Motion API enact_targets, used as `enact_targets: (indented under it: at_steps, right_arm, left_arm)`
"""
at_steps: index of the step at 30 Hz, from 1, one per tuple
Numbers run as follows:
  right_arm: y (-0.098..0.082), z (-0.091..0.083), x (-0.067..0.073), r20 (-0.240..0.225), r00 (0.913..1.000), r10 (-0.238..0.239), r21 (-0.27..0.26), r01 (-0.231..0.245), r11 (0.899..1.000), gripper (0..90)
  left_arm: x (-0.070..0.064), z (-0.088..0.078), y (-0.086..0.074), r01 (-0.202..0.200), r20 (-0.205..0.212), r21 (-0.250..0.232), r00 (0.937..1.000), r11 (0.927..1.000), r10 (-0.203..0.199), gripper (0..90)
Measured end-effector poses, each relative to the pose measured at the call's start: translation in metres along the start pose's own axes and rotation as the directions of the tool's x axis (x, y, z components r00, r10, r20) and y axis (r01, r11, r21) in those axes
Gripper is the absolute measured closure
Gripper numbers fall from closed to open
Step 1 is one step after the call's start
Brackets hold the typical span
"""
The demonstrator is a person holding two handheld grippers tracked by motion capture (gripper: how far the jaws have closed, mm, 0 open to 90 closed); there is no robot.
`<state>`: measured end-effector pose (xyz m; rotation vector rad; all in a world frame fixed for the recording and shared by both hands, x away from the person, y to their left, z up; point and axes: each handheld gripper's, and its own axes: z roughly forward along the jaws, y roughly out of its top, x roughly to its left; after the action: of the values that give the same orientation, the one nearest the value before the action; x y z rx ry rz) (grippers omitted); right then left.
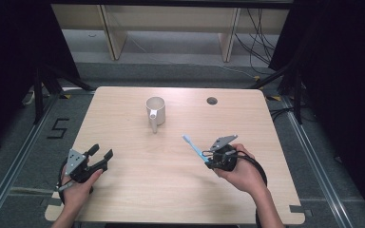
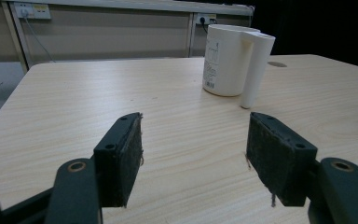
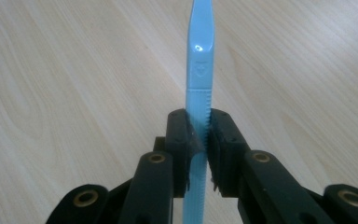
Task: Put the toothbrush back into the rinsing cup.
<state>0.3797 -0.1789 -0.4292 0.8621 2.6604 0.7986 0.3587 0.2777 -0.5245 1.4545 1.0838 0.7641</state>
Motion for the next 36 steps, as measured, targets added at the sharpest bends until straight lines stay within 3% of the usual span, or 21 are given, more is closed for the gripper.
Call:
enact_targets:
  at_steps: [3,4,8,11,12,13,16,18,21,29,34,36]
  right_arm:
    - [0.0,0.001,-0.001,0.004,1.0,-0.008,-0.005,0.008,1.0,79.4]
    - [0.001,0.0,0.001,-0.006,0.9998,0.018,-0.014,-0.018,1.0,79.4]
    - [0.002,0.001,-0.001,0.003,0.9999,-0.011,-0.029,0.011,1.0,79.4]
    - [0.002,0.0,0.001,-0.001,0.9997,0.025,-0.046,-0.025,0.999,79.4]
    - [0.003,0.0,0.001,0.024,0.9996,0.013,-0.048,-0.011,0.999,79.4]
    - [0.004,-0.001,0.002,0.003,1.0,0.007,-0.062,-0.007,0.998,79.4]
    - [0.006,0.0,0.004,0.015,0.9998,0.013,-0.091,-0.012,0.996,79.4]
    - [0.008,0.0,0.001,0.03,0.999,-0.033,-0.108,0.036,0.993,79.4]
    - [0.01,0.0,0.002,0.037,0.999,-0.023,-0.143,0.028,0.989,79.4]
    - [0.013,0.001,0.005,0.046,0.9989,-0.008,-0.176,0.016,0.984,79.4]
    - [0.015,0.004,0.007,0.064,0.9979,-0.01,-0.222,0.024,0.975,79.4]
    - [0.015,0.004,0.008,0.067,0.9977,0.001,-0.215,0.013,0.977,79.4]
  left_arm:
    - [0.001,0.0,0.0,0.005,0.002,-0.001,1.0,1.0,-0.005,35.4]
    - [0.001,0.0,0.0,0.009,-0.001,-0.003,1.0,1.0,-0.009,35.4]
    - [0.001,0.0,0.0,0.009,0.0,-0.004,1.0,1.0,-0.009,35.4]
    - [0.001,0.0,0.0,0.011,0.003,-0.005,0.9999,0.9999,-0.011,35.4]
    - [0.001,-0.001,0.0,0.011,0.003,-0.004,0.9999,0.9999,-0.011,35.4]
    - [0.001,0.0,0.0,0.01,0.003,-0.004,0.9999,0.9999,-0.01,35.4]
    - [0.001,0.0,0.0,0.01,0.003,-0.002,0.9999,1.0,-0.01,35.4]
    - [0.001,0.0,0.0,0.011,0.004,-0.002,0.9999,0.9999,-0.011,35.5]
    - [0.001,0.0,0.0,0.012,0.004,-0.002,0.9999,0.9999,-0.012,35.5]
    - [0.001,0.0,0.0,0.01,0.004,-0.002,0.9999,0.9999,-0.01,35.5]
    - [0.001,0.0,0.0,0.015,0.004,-0.006,0.9999,0.9999,-0.015,35.5]
    - [0.002,0.0,0.0,0.017,0.005,-0.003,0.9998,0.9998,-0.017,35.5]
